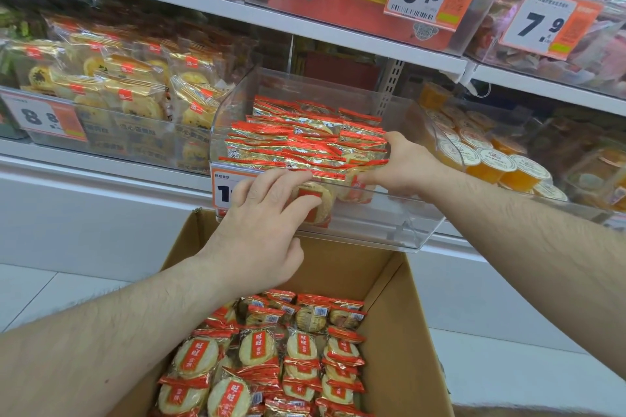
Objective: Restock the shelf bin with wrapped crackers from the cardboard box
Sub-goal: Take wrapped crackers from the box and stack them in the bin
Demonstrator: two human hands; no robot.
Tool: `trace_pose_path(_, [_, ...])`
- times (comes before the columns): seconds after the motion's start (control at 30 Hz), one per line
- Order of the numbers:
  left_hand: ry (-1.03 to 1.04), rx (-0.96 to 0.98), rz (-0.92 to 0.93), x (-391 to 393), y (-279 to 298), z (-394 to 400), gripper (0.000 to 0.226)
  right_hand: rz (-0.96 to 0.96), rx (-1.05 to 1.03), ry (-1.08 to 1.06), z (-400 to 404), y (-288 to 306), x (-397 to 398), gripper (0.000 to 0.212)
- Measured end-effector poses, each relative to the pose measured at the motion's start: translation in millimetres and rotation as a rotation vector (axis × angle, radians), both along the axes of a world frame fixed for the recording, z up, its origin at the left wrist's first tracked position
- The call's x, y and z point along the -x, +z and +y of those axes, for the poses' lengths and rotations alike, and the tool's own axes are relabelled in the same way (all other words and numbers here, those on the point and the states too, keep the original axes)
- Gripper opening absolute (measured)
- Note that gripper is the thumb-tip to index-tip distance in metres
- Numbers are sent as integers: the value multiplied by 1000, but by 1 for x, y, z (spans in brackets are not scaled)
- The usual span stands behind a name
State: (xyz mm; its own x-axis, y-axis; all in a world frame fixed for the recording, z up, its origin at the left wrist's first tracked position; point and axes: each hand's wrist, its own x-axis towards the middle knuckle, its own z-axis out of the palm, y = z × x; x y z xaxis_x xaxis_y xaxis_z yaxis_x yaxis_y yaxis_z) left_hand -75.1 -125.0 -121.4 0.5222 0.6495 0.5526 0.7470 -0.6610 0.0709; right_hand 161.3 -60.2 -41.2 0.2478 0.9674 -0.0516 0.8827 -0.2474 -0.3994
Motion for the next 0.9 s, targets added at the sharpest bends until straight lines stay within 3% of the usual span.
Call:
trace_pose_path(0.17, [9,-4,22,1,-2,1,53,49,-4,-27,7,-5,3,75])
trace_pose_path(0.43, [11,7,40,0,-2,1,53,87,73,-132,13,-4,6,32])
trace_pose_path(0.63, [3,24,38,0,-1,0,53,57,127,-167,12,-1,9,87])
trace_pose_path(0.83, [-32,5,3,1,0,0,51,41,145,-183,0,8,15,84])
trace_pose_path(0.9, [-77,-36,-41,1,3,0,48,-58,38,-159,-10,8,18,82])
